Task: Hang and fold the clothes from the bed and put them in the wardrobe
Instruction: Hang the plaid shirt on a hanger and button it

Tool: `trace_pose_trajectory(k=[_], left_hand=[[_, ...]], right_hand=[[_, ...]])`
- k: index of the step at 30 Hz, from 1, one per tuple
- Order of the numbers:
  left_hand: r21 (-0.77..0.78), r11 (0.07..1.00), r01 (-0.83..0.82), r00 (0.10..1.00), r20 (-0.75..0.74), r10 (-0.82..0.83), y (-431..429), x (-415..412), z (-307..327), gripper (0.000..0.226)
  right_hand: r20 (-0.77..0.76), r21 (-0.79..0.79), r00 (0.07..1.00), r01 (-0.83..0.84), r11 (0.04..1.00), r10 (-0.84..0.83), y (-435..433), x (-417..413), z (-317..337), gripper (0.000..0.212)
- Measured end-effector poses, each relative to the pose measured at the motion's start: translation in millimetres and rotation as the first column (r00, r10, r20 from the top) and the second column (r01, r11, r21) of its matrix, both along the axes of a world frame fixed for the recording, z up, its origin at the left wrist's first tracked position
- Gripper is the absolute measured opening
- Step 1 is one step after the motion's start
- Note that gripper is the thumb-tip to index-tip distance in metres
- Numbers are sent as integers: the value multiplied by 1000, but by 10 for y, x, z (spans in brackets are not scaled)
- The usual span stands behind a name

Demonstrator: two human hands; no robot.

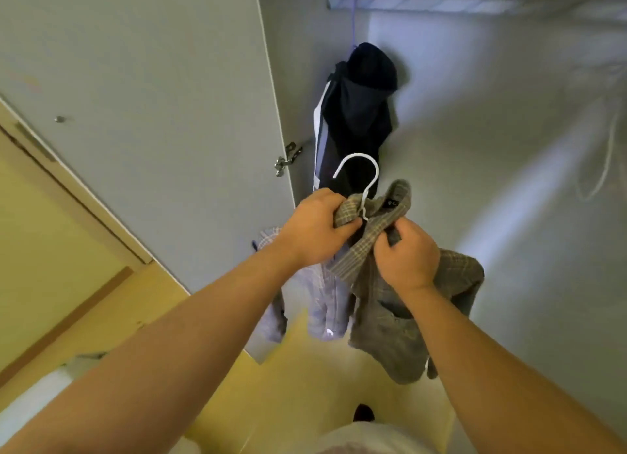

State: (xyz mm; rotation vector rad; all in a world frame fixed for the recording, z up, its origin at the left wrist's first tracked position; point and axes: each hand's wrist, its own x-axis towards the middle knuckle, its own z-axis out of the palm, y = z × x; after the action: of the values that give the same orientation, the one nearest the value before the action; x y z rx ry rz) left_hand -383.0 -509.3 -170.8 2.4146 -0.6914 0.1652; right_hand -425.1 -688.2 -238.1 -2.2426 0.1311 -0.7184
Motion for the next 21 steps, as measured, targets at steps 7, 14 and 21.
trace_pose_trajectory(k=[7, 14, 21], left_hand=[[3, 999, 46, 997, 66, -46, -802, 514, 25, 39], [-29, 997, -73, 997, -29, 72, -1440, 1125, 43, 61], [-228, 974, -21, 992, -126, -8, -1817, 1790, -4, 35]], right_hand=[[-38, 15, 964, 263, 965, -262, -684, 293, -2, 31], [-63, 16, 929, 367, 930, -366, -1202, 626, 72, 27], [-137, 59, 879, 467, 882, -456, -1397, 1003, 112, 17]])
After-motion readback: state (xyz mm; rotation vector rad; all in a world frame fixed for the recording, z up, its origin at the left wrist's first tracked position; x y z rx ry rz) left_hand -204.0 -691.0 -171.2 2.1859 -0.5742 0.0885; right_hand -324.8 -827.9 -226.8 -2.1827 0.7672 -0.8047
